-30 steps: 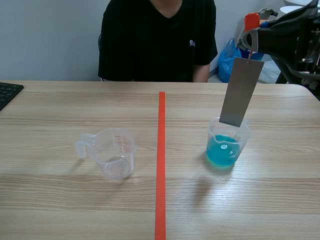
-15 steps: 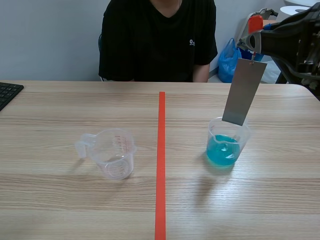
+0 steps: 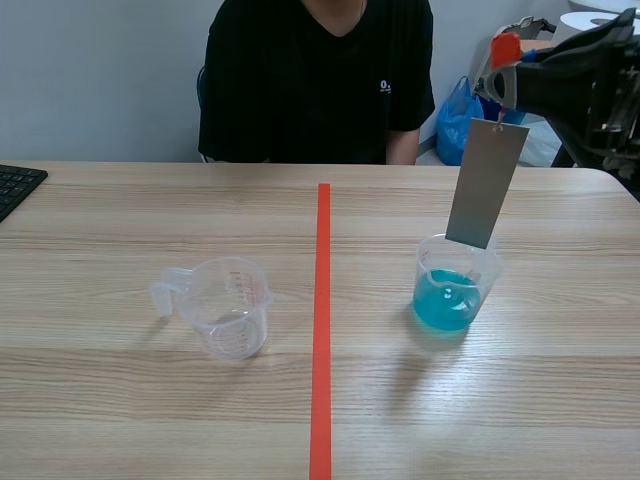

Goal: Do the redox reaction experiment.
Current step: 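Hold the plate still in the solution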

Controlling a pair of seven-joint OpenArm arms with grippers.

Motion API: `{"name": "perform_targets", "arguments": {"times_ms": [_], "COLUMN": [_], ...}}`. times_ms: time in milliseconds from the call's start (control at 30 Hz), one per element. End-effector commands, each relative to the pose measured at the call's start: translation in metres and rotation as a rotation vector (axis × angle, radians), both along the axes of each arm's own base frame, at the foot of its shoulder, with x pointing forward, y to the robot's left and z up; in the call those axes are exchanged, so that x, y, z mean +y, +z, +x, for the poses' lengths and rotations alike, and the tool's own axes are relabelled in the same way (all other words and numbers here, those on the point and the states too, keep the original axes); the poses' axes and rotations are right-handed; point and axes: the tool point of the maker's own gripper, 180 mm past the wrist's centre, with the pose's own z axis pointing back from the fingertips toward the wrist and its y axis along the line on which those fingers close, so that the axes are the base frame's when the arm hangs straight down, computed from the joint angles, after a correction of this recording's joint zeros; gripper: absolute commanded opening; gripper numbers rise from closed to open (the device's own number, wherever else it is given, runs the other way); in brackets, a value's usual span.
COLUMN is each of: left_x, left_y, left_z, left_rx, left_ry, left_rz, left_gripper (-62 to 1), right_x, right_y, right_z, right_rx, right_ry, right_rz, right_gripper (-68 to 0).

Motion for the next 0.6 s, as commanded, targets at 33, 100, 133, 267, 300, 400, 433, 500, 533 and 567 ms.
{"name": "perform_targets", "arguments": {"times_ms": [33, 100, 133, 267, 300, 400, 433, 500, 533, 567], "left_x": [0.004, 0.004, 0.004, 0.004, 0.005, 0.007, 0.007, 0.007, 0.008, 0.008], "left_y": [0.006, 0.006, 0.006, 0.005, 0.005, 0.000, -0.001, 0.000, 0.000, 0.000], "left_z": [0.004, 0.004, 0.004, 0.004, 0.004, 0.005, 0.005, 0.006, 0.006, 0.006], "left_rx": [-0.022, -0.023, -0.023, -0.021, -0.016, 0.007, 0.008, 0.007, 0.006, 0.006], "left_ry": [-0.002, -0.003, -0.003, -0.001, 0.002, 0.011, 0.012, 0.013, 0.014, 0.014], "left_rz": [0.000, 0.001, 0.001, 0.002, 0.003, 0.018, 0.020, 0.019, 0.018, 0.018], "left_gripper": [-56.7, -56.7, -56.7, -56.7, -56.7, -56.7, -56.7, -56.7, -56.7, -56.7], "right_x": [-0.001, -0.003, -0.004, -0.004, -0.003, -0.001, 0.000, 0.001, 0.001, 0.001], "right_y": [0.005, 0.002, 0.001, -0.012, -0.016, -0.029, -0.034, -0.043, -0.047, -0.053], "right_z": [0.002, 0.003, 0.004, 0.007, 0.007, 0.007, 0.007, 0.008, 0.008, 0.008], "right_rx": [-0.018, -0.019, -0.016, -0.007, -0.003, 0.010, 0.015, 0.025, 0.029, 0.039], "right_ry": [0.004, -0.001, -0.006, -0.020, -0.019, -0.019, -0.020, -0.023, -0.025, -0.027], "right_rz": [0.030, 0.034, 0.037, 0.021, 0.018, 0.009, 0.007, 0.005, 0.002, -0.003], "right_gripper": [-66.2, -66.2, -66.3, -66.2, -66.3, -66.3, -66.3, -66.3, -66.3, -66.3]}}
